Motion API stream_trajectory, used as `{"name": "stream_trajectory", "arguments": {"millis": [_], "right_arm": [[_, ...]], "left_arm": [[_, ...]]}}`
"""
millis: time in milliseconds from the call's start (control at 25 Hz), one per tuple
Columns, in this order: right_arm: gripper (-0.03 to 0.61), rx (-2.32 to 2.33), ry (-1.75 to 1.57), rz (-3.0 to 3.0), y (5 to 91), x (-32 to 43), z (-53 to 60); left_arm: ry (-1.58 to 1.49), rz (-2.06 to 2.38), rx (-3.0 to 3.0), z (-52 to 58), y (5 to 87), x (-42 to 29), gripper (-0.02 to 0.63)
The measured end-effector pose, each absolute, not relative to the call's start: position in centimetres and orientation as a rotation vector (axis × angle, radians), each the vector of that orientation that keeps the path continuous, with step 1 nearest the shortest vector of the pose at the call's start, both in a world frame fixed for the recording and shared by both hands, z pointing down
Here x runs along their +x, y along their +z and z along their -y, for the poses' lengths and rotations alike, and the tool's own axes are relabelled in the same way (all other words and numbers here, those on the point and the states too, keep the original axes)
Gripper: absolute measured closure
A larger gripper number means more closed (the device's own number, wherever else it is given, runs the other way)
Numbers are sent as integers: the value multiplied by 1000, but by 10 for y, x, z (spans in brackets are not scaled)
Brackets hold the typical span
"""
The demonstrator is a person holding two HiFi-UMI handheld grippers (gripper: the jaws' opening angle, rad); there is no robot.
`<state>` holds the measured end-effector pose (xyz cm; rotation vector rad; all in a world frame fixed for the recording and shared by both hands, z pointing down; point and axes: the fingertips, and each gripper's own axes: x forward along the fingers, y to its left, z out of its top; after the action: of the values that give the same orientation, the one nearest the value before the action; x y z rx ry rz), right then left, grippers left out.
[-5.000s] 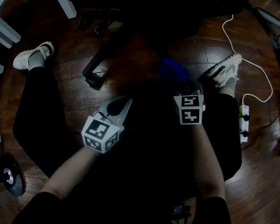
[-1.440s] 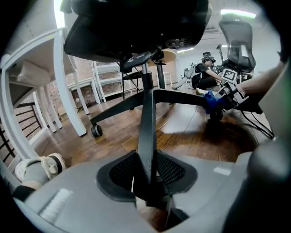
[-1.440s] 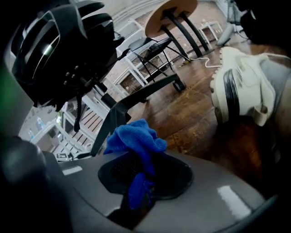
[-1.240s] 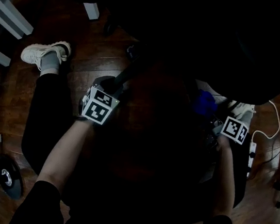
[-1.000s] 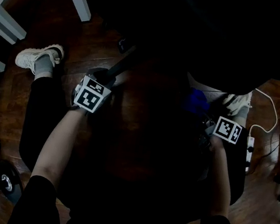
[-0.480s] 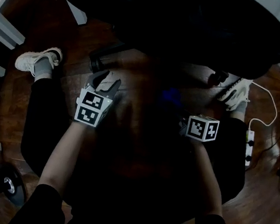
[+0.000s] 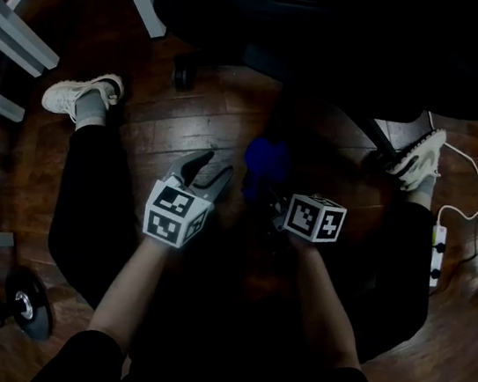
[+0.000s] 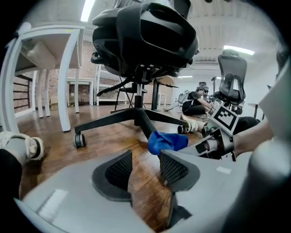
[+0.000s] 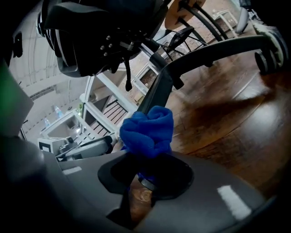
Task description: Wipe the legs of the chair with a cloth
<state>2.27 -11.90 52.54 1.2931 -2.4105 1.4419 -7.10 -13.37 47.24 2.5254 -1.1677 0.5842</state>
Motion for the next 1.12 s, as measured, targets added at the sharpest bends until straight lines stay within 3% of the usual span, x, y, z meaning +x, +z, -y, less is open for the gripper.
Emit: {"name": "stream_trajectory", "arguments": {"millis": [960,1120], "right_arm": [[479,1104,1339,2438,533,-55,152],[489,1210,1413,2455,522,-31,159]], "left_arm": [[626,1237,2477,133,474,-96,423],[632,1270,2491,137,470,-98,423]]}}
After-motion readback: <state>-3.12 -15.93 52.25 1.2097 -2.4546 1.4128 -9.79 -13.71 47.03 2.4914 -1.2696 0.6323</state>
